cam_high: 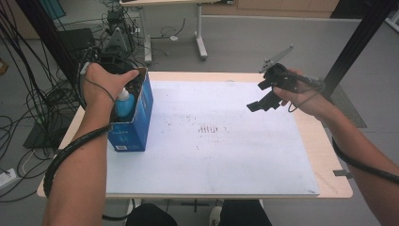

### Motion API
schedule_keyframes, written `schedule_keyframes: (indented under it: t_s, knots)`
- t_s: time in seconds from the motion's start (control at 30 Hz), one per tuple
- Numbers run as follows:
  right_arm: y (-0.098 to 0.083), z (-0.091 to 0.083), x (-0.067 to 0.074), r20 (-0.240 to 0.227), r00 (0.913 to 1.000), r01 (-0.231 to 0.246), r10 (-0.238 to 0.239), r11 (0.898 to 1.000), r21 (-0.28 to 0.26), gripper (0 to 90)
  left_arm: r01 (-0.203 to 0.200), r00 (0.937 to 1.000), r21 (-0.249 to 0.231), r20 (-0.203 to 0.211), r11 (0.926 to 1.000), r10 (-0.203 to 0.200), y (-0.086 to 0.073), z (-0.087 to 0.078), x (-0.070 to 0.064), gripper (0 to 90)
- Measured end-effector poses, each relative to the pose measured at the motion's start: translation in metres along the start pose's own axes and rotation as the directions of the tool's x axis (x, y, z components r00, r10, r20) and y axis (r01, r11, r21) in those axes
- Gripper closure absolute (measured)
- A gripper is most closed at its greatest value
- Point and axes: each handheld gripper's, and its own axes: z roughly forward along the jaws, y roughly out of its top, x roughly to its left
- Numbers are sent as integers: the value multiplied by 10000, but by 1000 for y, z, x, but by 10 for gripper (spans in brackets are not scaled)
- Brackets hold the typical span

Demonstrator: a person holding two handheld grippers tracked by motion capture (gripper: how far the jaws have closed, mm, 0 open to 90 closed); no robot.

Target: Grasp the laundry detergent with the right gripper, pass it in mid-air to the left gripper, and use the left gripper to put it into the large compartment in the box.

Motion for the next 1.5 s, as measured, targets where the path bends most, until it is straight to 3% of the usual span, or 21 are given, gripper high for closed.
schedule_keyframes:
  t_s: [0.27,0.63,0.8,1.1,1.5]
  knots:
    - [-1,-3,-2,320,9993,-194,179,9988,457,3,-807,9962,-267,309,9964,815,-2,-13,-33,172]
    - [-4,-2,-10,583,9981,-234,192,9971,730,3,-1718,9842,-31,428,9851,1717,11,-6,-78,160]
    - [-4,2,-17,737,9972,-164,84,9939,1089,3,-1845,9813,-22,548,9828,1844,15,0,-92,160]
    - [-3,3,-23,939,9956,-142,9,9900,1403,3,-1901,9797,-4,654,9818,1897,18,4,-105,156]
    - [3,-3,-25,1070,9941,-2,-175,9866,1634,3,-1932,9784,-110,722,9811,1935,21,0,-109,155]
